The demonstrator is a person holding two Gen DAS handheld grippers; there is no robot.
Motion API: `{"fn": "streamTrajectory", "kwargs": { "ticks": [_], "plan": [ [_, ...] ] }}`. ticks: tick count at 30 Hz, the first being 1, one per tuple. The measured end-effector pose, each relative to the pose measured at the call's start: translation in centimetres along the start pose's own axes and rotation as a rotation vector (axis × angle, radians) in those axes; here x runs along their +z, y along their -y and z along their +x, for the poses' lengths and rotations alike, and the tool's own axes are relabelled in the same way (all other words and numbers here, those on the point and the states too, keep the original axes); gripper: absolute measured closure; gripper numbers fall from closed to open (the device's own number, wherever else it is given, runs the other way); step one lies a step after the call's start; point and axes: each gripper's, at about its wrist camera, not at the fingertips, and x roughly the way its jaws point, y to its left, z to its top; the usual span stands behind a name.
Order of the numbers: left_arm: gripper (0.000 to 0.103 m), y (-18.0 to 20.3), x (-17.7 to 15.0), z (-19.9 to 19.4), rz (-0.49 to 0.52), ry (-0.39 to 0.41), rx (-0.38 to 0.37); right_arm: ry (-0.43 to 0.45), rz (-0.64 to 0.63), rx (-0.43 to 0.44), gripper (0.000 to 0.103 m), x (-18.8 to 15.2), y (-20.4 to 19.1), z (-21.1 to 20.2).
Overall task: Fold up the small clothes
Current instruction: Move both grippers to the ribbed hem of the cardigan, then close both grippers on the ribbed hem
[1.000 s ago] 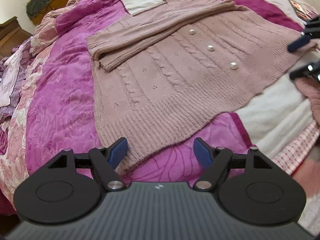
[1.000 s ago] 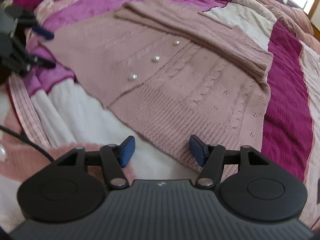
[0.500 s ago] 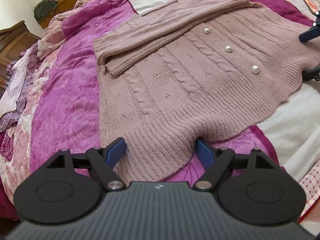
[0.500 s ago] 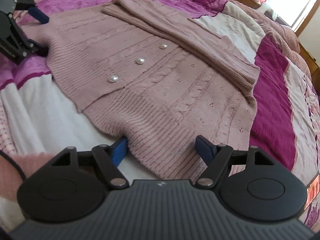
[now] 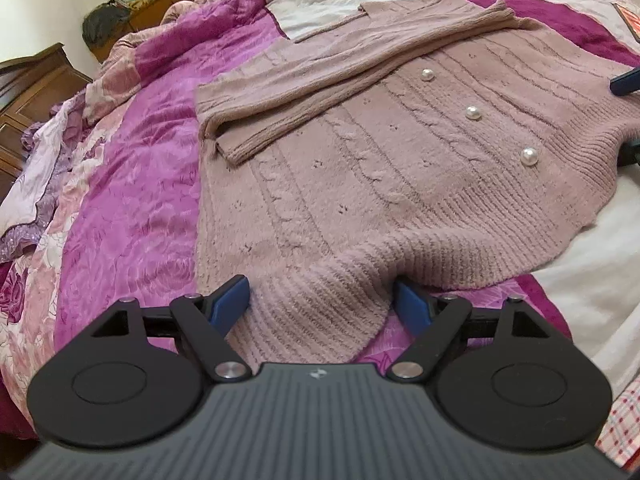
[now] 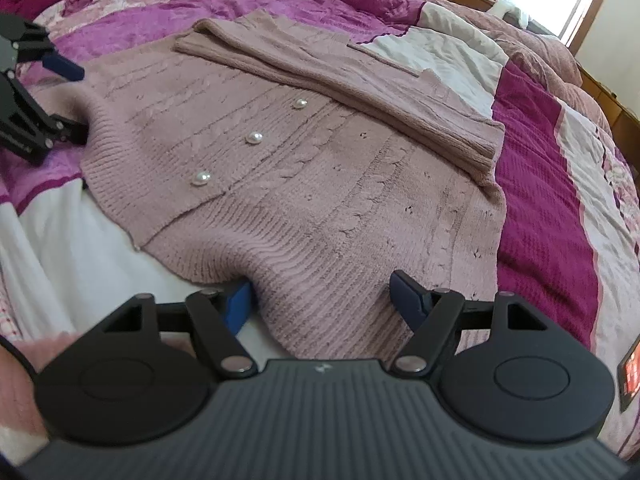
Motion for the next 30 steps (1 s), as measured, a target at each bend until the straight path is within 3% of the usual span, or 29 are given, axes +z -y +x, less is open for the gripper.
{"fn": "streamTrajectory", "kwargs": {
  "ticks": [7, 13, 17, 19, 22, 24, 27, 30],
  "plan": [
    [0.020, -0.3, -0.1, 0.5, -0.042, 0.024, 0.002, 0.029, 0.041, -0.013, 0.040, -0.2, 0.2, 0.2],
    [0.020, -0.1, -0.2, 0.7, -0.053, 0.038, 0.020, 0.040, 0.076, -0.014, 0.055, 0.0, 0.5, 0.3],
    [0.019, -0.2, -0.3, 1.0, -0.083, 0.036, 0.022, 0.053, 0.108, -0.025, 0.073, 0.0, 0.6, 0.2],
    [0.021, -0.3, -0.1, 1.0, -0.092, 0.042, 0.025, 0.059, 0.130, -0.034, 0.078, -0.1, 0.8, 0.1],
    [0.037, -0.5, -0.2, 0.7, -0.113, 0.060, 0.031, 0.069, 0.160, -0.029, 0.082, -0.3, 1.2, -0.1],
    [0.057, -0.7, -0.2, 0.4, -0.130, 0.071, 0.035, 0.078, 0.169, -0.031, 0.086, -0.3, 1.4, -0.3],
    [0.078, -1.1, -0.1, -0.1, -0.156, 0.082, 0.031, 0.094, 0.183, -0.040, 0.091, -0.3, 1.5, -0.6],
    [0.089, -1.4, 0.1, -0.5, -0.183, 0.097, 0.026, 0.111, 0.198, -0.049, 0.093, -0.1, 1.8, -0.8]
  ]
}}
